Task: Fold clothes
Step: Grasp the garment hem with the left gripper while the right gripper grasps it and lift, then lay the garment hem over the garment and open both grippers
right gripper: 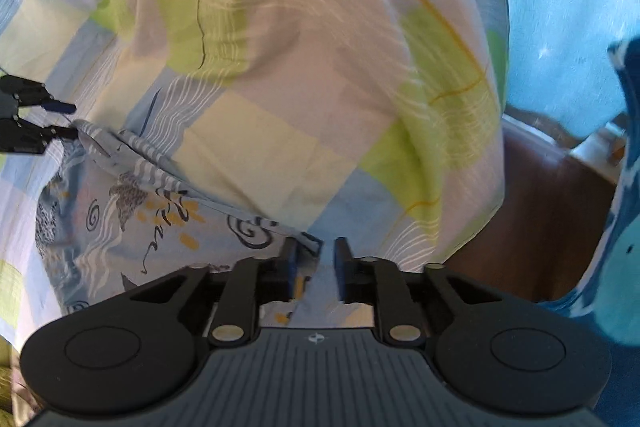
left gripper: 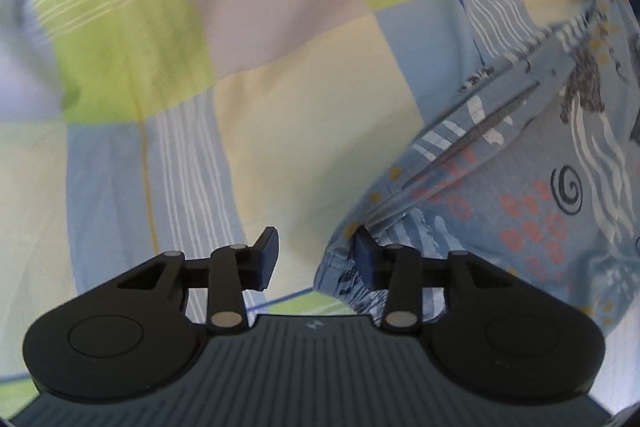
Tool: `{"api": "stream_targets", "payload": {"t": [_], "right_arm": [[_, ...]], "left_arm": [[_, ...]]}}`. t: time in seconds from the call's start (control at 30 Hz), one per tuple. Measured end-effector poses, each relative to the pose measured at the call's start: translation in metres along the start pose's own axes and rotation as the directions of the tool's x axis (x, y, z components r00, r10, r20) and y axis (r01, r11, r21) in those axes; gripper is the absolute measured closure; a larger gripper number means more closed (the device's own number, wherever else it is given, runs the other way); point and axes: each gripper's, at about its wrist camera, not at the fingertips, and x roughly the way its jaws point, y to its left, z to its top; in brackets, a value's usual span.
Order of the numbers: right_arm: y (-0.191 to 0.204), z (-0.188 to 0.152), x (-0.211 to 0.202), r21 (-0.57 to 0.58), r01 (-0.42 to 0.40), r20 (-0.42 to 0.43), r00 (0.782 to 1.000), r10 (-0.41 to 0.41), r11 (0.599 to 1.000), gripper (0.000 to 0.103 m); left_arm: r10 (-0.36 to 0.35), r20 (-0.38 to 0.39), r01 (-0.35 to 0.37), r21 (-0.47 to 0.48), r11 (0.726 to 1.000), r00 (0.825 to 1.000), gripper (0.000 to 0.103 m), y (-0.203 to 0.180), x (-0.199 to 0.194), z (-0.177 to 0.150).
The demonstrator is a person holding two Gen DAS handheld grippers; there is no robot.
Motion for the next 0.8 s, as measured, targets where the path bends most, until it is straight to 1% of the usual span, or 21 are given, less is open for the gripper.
{"api": "stream_targets", "payload": {"t": [0.03, 0.13, 0.2, 0.27, 0.37, 0.4, 0.5, 0.57, 0.63, 0.7, 0.77, 0.8], "right_arm": [[0.002, -0.001, -0.003, -0.024, 0.013, 0.003, 1.000, -0.013, 1.000, 0.078], [0.007, -0.004, -0.013, -0.060, 0.063, 0.011, 0.998, -0.062, 0.996, 0.076], [0.003, -0.006, -0.018, -0.032, 0.075, 0.015, 0.997, -0.075, 0.997, 0.075], [0.000, -0.009, -0.022, 0.005, 0.071, 0.020, 0.997, -0.071, 0.997, 0.075], [0.007, -0.013, -0.027, -0.008, 0.065, 0.028, 0.997, -0.065, 0.998, 0.070], [0.011, -0.014, -0.028, -0.017, 0.059, 0.028, 0.998, -0.058, 0.998, 0.069], [0.030, -0.016, -0.030, -0.049, 0.039, 0.026, 0.999, -0.037, 0.998, 0.067], [0.047, -0.015, -0.029, -0.077, 0.017, 0.022, 1.000, -0.016, 0.997, 0.064], [0.068, -0.010, -0.024, -0.121, -0.014, 0.009, 1.000, 0.015, 0.993, 0.060], [0.092, -0.003, -0.021, -0.177, -0.037, 0.005, 0.999, 0.039, 0.983, 0.059], [0.117, 0.007, -0.018, -0.222, -0.051, 0.003, 0.999, 0.053, 0.974, 0.059], [0.129, 0.013, -0.017, -0.243, -0.063, 0.001, 0.998, 0.065, 0.968, 0.057]], "left_arm": [[0.002, 0.007, -0.002, -0.020, 1.000, 1.000, 0.064, 0.001, -0.004, -0.004], [0.011, 0.039, -0.007, -0.101, 0.995, 0.999, 0.062, 0.007, -0.018, -0.017], [-0.009, 0.069, 0.021, -0.176, 0.984, 0.998, 0.061, 0.012, -0.026, -0.025], [-0.037, 0.124, 0.066, -0.242, 0.968, 0.992, 0.062, 0.018, -0.036, -0.036], [-0.062, 0.198, 0.122, -0.309, 0.943, 0.978, 0.062, 0.021, -0.045, -0.052], [-0.063, 0.205, 0.127, -0.319, 0.939, 0.977, 0.062, 0.020, -0.046, -0.055], [-0.044, 0.158, 0.093, -0.315, 0.945, 0.986, 0.062, 0.014, -0.039, -0.060], [-0.039, 0.129, 0.082, -0.347, 0.934, 0.991, 0.062, 0.009, -0.033, -0.068], [-0.050, 0.111, 0.091, -0.404, 0.910, 0.993, 0.062, 0.003, -0.027, -0.081], [-0.060, 0.109, 0.103, -0.452, 0.886, 0.992, 0.062, -0.004, -0.023, -0.095], [-0.061, 0.115, 0.113, -0.521, 0.846, 0.991, 0.062, -0.010, -0.023, -0.112], [-0.059, 0.125, 0.121, -0.564, 0.817, 0.990, 0.063, -0.012, -0.024, -0.120]]}}
